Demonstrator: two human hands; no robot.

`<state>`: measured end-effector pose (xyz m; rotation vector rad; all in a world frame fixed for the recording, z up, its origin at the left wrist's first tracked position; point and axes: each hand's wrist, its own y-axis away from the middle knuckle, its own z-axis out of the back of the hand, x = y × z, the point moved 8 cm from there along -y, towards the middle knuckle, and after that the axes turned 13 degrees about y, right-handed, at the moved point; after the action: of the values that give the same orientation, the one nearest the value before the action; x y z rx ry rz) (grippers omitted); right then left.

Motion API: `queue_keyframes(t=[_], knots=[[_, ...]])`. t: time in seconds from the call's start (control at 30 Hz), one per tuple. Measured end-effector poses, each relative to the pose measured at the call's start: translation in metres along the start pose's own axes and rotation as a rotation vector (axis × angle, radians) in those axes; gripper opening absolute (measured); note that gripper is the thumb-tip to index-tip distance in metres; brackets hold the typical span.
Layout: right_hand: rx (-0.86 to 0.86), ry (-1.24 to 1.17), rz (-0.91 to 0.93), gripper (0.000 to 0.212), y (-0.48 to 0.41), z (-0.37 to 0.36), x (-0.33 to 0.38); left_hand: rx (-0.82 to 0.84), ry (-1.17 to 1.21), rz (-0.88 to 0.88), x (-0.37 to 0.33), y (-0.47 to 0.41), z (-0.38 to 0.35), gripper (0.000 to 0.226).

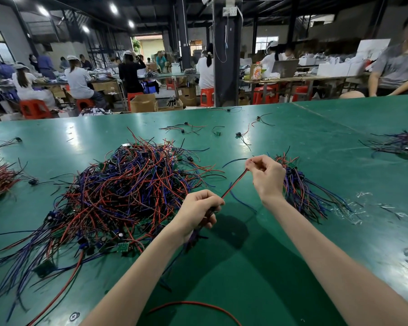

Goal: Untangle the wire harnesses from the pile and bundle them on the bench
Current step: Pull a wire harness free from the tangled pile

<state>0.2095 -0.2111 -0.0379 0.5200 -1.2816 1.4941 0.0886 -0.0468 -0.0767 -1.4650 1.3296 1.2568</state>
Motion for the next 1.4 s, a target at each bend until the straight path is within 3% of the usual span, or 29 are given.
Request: queue_keyframes(t=[0.27,0.47,0.6,0.7,0.77,1.0,1.17,1.4], knots=[[0.016,-0.047,-0.096,0.011,-0.004,0.0,-0.01,0.116,0.137,0.086,-0.002,0.003,-0.006,0.018],[0.311,-0.072,-0.258,0.046,0.013,-0.034,-0.018,0.017,0.227,0.031,-0.005,-0.003,0.004,0.012],[0.519,-0.033,-0.188,0.02,0.042,-0.056,0.007,-0.075,0.254,-0.072,-0.014,-0.007,0.017,0.013],[0.733,-0.134,-0.179,0.026,0.07,-0.073,0.026,-0.131,0.287,-0.119,-0.017,-0.008,0.025,0.012],[0.79,-0.216,-0.203,0.03,0.081,-0.079,0.033,-0.159,0.312,-0.149,-0.018,-0.009,0.029,0.014],[0.796,-0.318,-0.175,0.015,0.088,-0.077,0.041,-0.165,0.344,-0.183,-0.022,-0.008,0.033,0.01],[0.769,-0.315,-0.155,0.019,0.087,-0.078,0.042,-0.136,0.25,-0.172,-0.02,-0.007,0.032,0.025],[0.836,-0.253,-0.09,0.019,0.09,-0.078,0.048,-0.189,0.191,-0.261,-0.025,-0.005,0.038,0.023]])
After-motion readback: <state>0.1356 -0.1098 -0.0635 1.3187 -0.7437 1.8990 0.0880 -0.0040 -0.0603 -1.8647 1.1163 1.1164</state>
